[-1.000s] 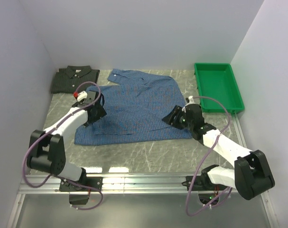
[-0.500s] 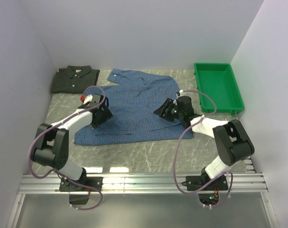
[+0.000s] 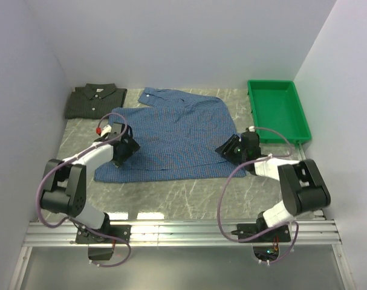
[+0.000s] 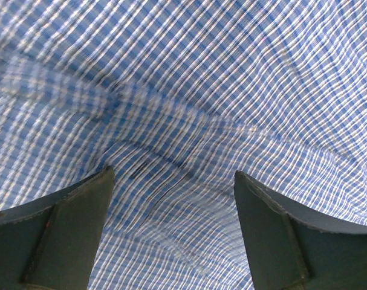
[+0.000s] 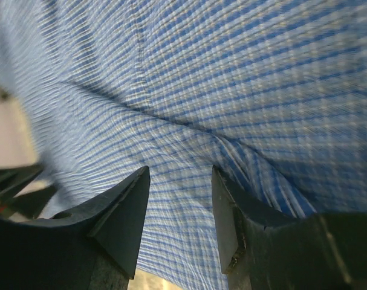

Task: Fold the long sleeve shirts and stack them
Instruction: Fold the shirt

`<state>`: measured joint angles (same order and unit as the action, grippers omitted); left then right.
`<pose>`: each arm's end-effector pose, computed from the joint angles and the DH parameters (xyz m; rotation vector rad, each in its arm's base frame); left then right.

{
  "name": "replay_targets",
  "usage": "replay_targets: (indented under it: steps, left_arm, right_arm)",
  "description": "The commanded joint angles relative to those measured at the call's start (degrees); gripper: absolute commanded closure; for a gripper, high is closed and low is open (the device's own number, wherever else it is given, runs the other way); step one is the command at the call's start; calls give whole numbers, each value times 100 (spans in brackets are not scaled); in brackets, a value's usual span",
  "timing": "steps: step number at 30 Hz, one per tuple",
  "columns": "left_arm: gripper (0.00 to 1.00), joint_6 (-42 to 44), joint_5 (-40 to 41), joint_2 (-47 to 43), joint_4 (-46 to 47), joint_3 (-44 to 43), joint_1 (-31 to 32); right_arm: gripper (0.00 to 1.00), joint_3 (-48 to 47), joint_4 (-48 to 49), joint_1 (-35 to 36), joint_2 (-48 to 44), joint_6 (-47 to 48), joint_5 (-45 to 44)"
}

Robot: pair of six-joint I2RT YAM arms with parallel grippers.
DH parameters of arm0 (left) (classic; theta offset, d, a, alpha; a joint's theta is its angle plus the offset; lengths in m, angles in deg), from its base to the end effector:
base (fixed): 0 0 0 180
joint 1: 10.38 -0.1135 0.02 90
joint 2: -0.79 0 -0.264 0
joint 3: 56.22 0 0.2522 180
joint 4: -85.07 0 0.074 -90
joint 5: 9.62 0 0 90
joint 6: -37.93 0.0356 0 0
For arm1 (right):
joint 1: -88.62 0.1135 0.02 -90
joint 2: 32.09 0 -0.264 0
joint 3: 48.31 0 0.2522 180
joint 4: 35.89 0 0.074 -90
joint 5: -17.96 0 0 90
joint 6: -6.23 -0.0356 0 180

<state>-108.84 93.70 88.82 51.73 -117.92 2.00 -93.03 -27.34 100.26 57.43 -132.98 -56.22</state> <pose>0.2868 -0.0546 0.1717 -1.0477 2.3522 -0.1484 0.2762 0.0668 0.1358 0.5918 2.2468 0.8725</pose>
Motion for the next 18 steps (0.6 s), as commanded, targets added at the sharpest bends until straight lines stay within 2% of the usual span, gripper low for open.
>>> replay_targets:
  steps: [1, 3, 8, 14, 18]
  left_arm:
    - [12, 16, 126, -591, -547, -47, -8]
    - [10, 183, 267, -908, -766, -153, 80]
    - [8, 465, 558, -1174, -1145, -286, 291]
    - [9, 501, 277, -700, -952, -180, 309]
    - [10, 465, 250, -191, -934, -137, 300]
  right_arm:
    - [47, -454, -1481, 188, -706, 692, -1000]
    - [48, -788, -2121, 426, -1013, 1053, -1403]
    - [48, -1622, -3178, 1743, -1042, 1633, -2318]
    - [48, -2746, -4110, 2535, -138, 1704, -2663]
    - [47, -3021, -4708, 2930, 592, 1740, -2654]
